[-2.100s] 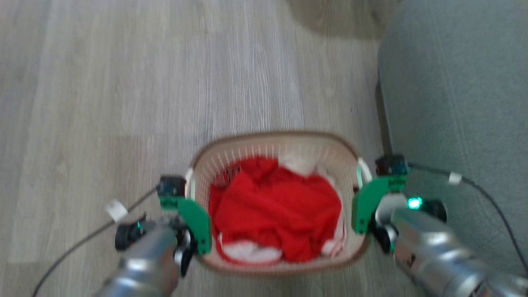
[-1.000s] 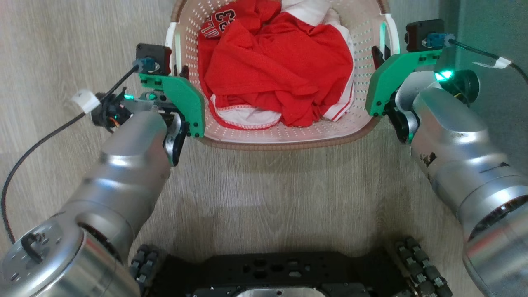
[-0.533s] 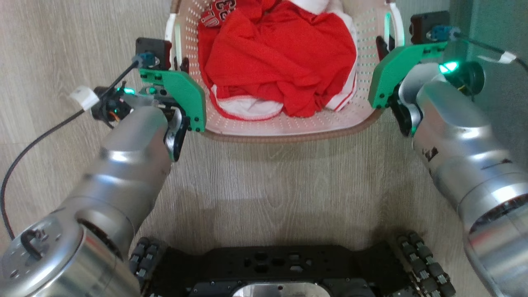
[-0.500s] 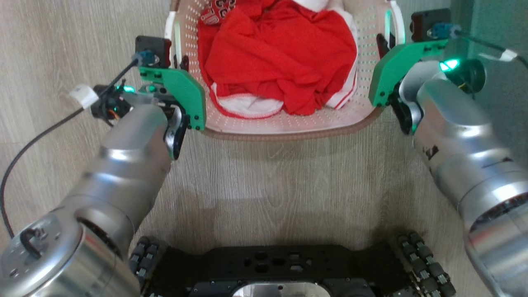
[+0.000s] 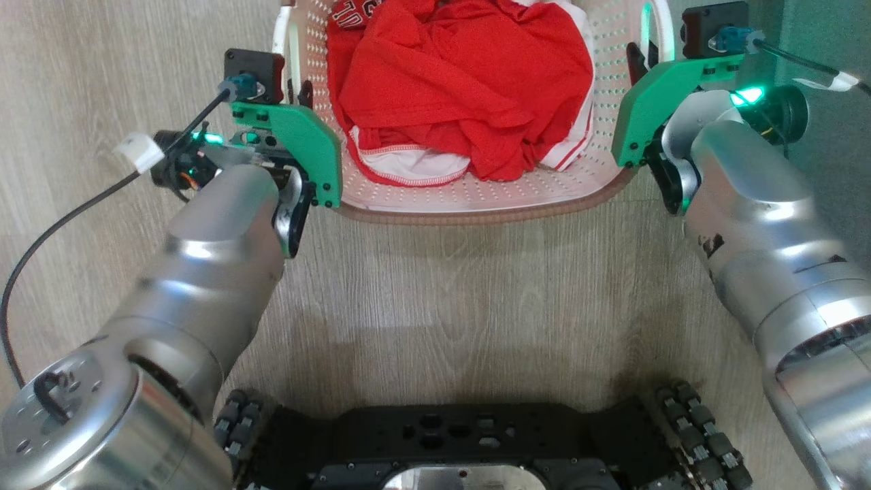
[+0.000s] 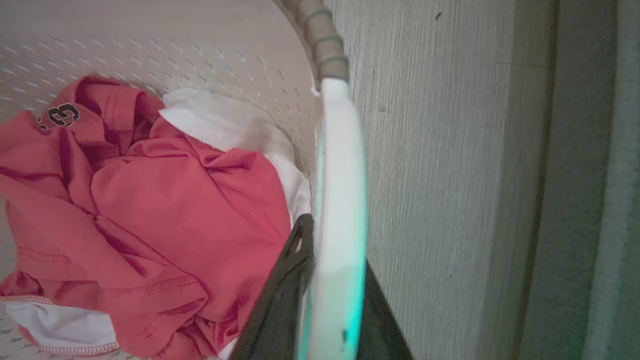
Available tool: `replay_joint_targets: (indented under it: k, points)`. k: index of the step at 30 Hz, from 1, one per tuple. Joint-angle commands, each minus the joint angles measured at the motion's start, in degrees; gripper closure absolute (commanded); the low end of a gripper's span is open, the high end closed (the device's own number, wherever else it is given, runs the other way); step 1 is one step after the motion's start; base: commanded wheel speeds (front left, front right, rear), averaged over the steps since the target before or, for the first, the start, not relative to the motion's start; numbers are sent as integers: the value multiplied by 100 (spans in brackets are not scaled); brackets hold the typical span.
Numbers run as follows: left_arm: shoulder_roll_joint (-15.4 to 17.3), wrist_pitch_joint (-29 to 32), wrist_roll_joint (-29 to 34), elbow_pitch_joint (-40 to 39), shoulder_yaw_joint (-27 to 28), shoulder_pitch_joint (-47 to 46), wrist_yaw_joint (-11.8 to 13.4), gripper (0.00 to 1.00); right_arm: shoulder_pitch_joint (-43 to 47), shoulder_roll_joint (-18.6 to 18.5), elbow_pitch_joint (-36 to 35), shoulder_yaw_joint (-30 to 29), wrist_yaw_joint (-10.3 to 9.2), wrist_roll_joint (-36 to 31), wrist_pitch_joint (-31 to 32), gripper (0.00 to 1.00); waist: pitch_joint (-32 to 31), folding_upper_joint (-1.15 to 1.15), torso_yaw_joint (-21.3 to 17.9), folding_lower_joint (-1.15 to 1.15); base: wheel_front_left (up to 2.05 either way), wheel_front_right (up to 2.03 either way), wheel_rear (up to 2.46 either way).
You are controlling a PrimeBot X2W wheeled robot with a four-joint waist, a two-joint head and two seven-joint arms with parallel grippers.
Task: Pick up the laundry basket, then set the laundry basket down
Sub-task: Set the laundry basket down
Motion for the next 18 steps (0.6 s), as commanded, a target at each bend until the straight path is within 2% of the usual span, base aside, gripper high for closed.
replay_joint_targets:
  k: [1, 2, 3, 4, 6, 7, 9, 18]
  points:
    - [203, -52, 32, 84, -36, 35, 95, 80, 194, 25, -18, 4, -12, -75, -36, 79, -4, 0, 15, 0, 0, 0, 0]
    - [203, -53, 24, 80, -40, 36, 103, 72, 199, 25, -18, -2, -12, -80, -38, 72, -6, 0, 23, 0, 0, 0, 0]
    - [203, -51, 13, 77, -42, 40, 114, 69, 203, 26, -18, -2, -12, -78, -42, 66, -9, 0, 29, 0, 0, 0, 0]
    - [203, -52, -13, 73, -41, 48, 144, 55, 207, 26, -18, 12, -12, -65, -50, 55, -16, 0, 36, 0, 0, 0, 0]
    - [203, -54, -45, 72, -34, 61, 172, 45, 208, 27, -18, 28, -12, -43, -57, 39, -24, 0, 38, 0, 0, 0, 0]
    - [203, -56, -59, 71, -32, 67, 183, 35, 209, 27, -18, 39, -12, -30, -62, 27, -31, 0, 38, 0, 0, 0, 0]
    - [203, -65, -78, 71, -29, 75, 210, 1, 206, 27, -19, 69, -12, -2, -82, 0, -52, 0, 36, 0, 0, 0, 0]
    - [213, -158, -94, 75, 68, 115, 239, 0, 194, 27, -130, 253, -12, 37, -320, 0, -358, 0, -47, 0, 0, 0, 0]
